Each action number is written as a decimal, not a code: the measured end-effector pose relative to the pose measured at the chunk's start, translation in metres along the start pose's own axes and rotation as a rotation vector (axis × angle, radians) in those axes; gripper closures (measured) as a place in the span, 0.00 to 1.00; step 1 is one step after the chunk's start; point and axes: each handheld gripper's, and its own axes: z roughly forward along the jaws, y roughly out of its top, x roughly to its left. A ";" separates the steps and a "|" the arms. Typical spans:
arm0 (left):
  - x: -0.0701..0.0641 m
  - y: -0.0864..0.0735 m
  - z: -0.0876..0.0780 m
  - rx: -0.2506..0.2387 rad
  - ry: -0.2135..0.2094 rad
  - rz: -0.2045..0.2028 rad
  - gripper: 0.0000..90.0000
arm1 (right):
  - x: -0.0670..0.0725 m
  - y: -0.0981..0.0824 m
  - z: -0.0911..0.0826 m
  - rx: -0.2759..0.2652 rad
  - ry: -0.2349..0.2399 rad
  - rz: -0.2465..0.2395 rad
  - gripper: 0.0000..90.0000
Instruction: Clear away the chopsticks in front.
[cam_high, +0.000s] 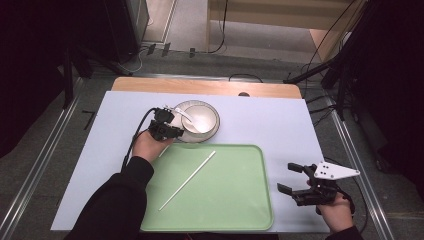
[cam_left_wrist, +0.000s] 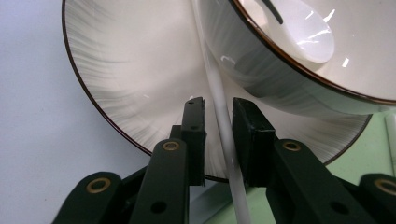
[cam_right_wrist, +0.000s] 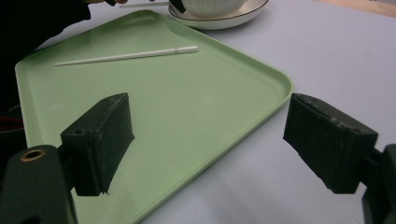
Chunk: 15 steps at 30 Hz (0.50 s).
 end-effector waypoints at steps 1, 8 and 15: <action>0.000 0.000 0.000 0.002 0.005 -0.002 0.86 | 0.000 0.000 0.000 0.001 0.000 -0.001 0.18; 0.002 0.001 0.000 0.001 0.016 -0.018 0.92 | 0.000 0.000 0.000 0.001 -0.003 0.003 0.18; 0.006 0.001 -0.004 0.002 0.012 -0.026 0.95 | 0.000 0.000 0.000 0.004 -0.002 0.004 0.18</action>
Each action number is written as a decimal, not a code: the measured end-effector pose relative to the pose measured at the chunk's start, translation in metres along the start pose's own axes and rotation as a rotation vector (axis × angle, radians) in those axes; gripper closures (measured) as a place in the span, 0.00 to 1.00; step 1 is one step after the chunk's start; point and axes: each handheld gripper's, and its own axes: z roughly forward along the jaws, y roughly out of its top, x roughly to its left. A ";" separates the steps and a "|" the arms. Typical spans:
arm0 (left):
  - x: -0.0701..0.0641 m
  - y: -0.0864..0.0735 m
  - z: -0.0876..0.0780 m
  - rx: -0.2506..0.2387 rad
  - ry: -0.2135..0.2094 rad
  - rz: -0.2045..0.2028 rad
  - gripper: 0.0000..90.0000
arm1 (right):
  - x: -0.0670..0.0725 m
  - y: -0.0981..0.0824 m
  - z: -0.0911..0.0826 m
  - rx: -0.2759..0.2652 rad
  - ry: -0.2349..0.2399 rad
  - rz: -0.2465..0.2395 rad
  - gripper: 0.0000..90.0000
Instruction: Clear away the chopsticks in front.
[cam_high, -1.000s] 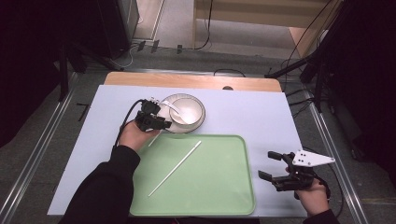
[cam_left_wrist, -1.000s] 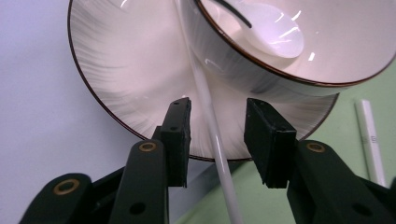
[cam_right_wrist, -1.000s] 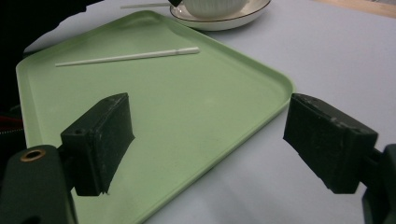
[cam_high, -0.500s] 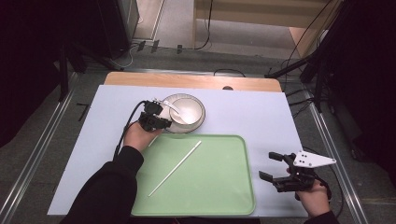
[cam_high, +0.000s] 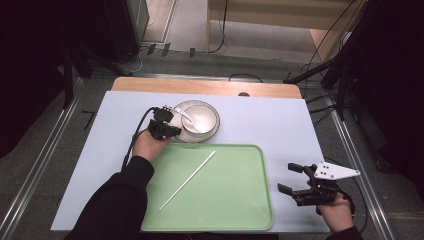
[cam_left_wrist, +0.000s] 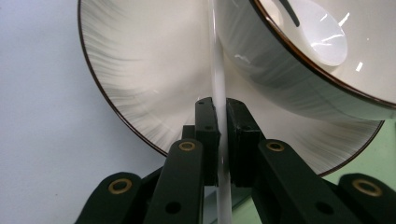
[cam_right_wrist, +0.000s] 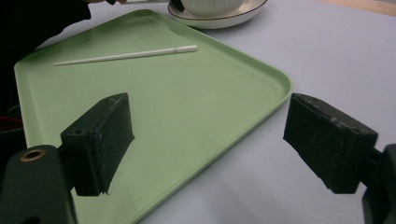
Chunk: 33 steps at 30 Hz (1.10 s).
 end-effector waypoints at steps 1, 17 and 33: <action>0.001 0.000 -0.001 -0.005 -0.004 -0.008 0.95 | 0.000 0.000 0.000 0.000 0.000 0.000 0.18; 0.027 -0.002 -0.037 -0.078 0.002 -0.100 0.95 | 0.000 0.000 0.000 0.001 0.005 -0.005 0.18; 0.013 0.003 -0.083 -0.153 -0.056 -0.075 0.95 | 0.001 0.002 0.003 0.003 0.013 -0.009 0.18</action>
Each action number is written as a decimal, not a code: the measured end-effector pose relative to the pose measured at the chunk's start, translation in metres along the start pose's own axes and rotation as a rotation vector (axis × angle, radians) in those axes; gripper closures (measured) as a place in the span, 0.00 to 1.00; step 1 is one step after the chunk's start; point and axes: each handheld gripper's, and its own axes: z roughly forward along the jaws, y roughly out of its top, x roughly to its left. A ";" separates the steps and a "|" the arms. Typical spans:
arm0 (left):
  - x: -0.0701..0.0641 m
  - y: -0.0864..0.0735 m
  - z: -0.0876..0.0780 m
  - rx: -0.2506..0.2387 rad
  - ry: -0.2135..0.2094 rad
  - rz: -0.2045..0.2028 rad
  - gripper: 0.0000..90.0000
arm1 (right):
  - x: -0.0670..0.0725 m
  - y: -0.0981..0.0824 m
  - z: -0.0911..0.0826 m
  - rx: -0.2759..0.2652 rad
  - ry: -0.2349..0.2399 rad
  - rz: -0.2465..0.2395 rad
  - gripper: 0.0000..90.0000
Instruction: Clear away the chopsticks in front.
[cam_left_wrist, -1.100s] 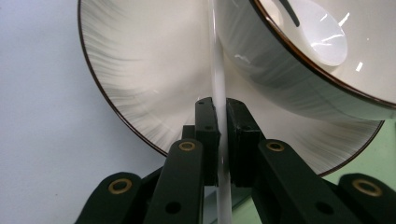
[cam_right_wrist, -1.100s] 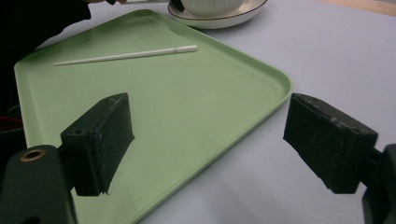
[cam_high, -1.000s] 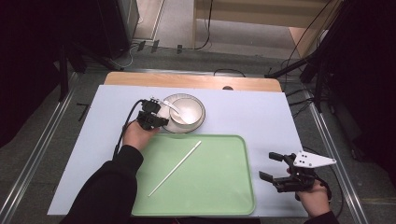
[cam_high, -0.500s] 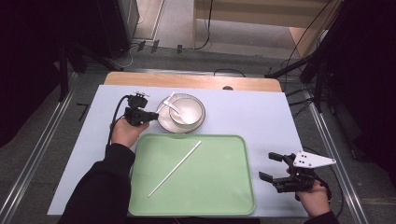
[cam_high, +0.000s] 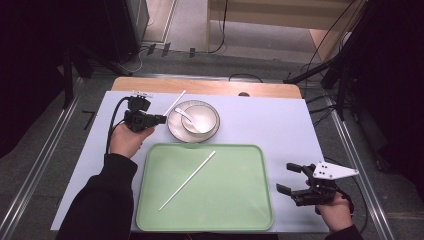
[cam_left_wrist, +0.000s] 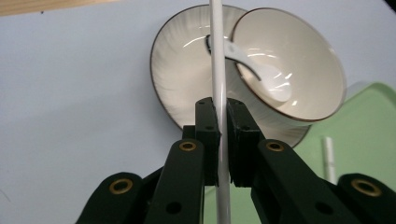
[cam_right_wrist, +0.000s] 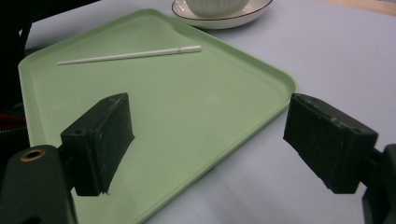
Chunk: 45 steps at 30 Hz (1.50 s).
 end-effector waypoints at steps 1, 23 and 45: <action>-0.002 0.000 -0.001 -0.004 -0.006 0.001 0.95 | 0.000 0.000 0.000 -0.001 0.001 0.001 0.18; -0.051 -0.035 -0.033 0.008 -0.100 0.071 0.95 | 0.000 0.002 0.002 -0.005 0.008 -0.005 0.18; -0.072 -0.094 -0.029 0.065 -0.182 0.085 0.95 | -0.001 0.004 0.003 -0.007 0.010 -0.011 0.18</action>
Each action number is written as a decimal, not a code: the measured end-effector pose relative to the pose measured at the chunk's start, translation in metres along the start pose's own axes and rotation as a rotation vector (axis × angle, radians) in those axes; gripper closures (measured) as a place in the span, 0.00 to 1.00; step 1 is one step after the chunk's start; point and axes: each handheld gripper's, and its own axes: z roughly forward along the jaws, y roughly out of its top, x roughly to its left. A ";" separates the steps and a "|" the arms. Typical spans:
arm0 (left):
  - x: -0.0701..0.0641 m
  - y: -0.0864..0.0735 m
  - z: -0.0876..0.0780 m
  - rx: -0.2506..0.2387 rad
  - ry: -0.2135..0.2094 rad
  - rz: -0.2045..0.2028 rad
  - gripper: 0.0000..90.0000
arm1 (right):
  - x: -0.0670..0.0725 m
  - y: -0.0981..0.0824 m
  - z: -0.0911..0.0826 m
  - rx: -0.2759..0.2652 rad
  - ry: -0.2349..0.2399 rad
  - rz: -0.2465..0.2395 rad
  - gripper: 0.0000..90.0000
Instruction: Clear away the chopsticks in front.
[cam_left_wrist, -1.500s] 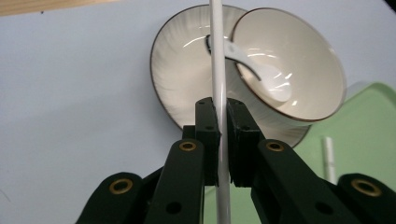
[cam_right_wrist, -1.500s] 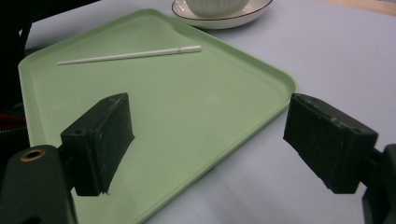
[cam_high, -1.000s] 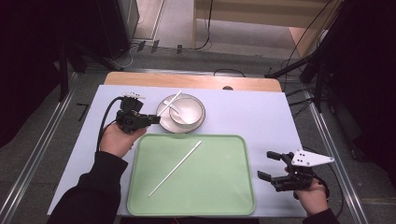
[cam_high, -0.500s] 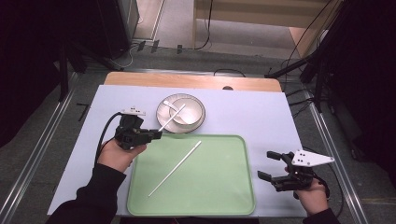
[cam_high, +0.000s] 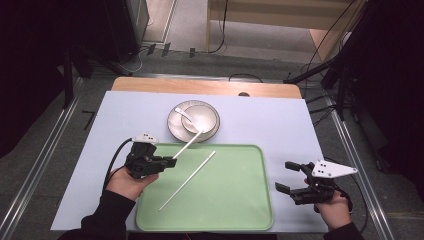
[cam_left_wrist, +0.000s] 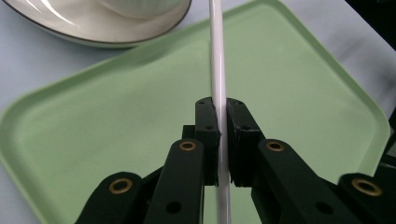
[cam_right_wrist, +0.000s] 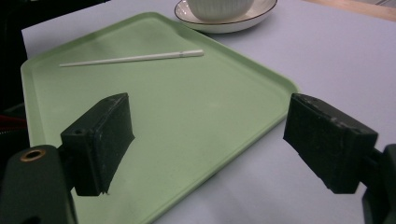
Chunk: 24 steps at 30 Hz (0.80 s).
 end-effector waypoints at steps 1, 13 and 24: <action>-0.001 -0.002 0.001 0.008 -0.003 0.002 0.95 | 0.000 0.000 0.000 0.000 0.000 0.001 0.18; -0.012 -0.024 0.018 0.046 -0.011 0.032 0.95 | -0.001 0.003 0.004 -0.001 0.009 -0.005 0.18; -0.007 -0.030 0.050 0.125 0.017 0.020 0.95 | -0.002 0.005 0.008 -0.001 0.019 -0.011 0.18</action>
